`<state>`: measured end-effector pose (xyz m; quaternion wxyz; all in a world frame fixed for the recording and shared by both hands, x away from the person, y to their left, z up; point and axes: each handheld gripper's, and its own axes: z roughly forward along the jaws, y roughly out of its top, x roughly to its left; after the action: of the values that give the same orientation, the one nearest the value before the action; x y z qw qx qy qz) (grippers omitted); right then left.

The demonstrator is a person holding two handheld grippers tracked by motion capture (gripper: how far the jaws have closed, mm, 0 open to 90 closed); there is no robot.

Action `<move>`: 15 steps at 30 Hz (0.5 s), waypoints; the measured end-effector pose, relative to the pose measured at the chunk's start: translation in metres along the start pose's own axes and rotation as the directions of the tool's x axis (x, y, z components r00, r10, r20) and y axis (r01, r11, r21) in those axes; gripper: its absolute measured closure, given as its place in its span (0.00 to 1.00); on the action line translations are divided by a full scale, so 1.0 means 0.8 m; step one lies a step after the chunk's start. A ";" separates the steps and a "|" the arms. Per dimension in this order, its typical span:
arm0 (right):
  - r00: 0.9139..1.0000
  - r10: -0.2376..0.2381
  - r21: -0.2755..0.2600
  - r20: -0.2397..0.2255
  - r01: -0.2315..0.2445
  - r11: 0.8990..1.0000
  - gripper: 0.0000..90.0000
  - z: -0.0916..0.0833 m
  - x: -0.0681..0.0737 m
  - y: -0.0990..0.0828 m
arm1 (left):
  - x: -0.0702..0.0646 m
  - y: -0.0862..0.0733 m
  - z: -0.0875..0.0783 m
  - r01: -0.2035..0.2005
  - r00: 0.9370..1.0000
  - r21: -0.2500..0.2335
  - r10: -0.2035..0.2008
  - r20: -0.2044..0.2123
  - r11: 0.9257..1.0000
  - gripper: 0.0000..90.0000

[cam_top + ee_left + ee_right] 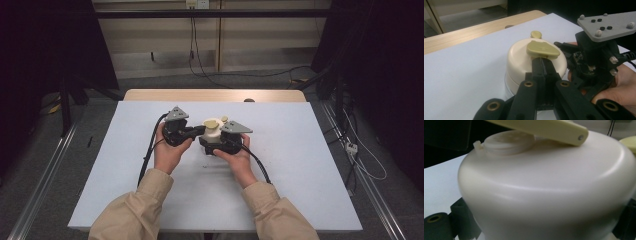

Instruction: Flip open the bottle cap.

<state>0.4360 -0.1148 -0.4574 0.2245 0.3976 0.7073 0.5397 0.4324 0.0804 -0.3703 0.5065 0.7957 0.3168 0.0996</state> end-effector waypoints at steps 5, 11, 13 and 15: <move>1.000 -0.001 0.000 0.000 0.001 1.000 0.07 0.000 0.000 0.000 | -0.004 0.003 0.004 -0.009 1.000 0.012 0.009 0.002 1.000 1.00; 1.000 -0.003 0.002 0.001 0.003 1.000 0.07 -0.001 0.000 0.000 | -0.005 0.008 0.004 -0.011 1.000 0.010 0.011 0.001 1.000 1.00; 1.000 -0.002 0.003 0.001 0.002 1.000 0.07 -0.001 0.000 0.000 | -0.005 0.008 0.005 -0.012 1.000 0.013 0.012 0.001 1.000 1.00; 1.000 0.000 0.001 0.000 0.000 1.000 0.07 0.000 0.000 0.000 | -0.006 0.008 0.006 -0.010 1.000 0.008 0.010 0.005 1.000 1.00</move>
<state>0.4357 -0.1150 -0.4572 0.2244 0.3976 0.7076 0.5392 0.4337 0.0718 -0.3660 0.5036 0.7995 0.3120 0.0989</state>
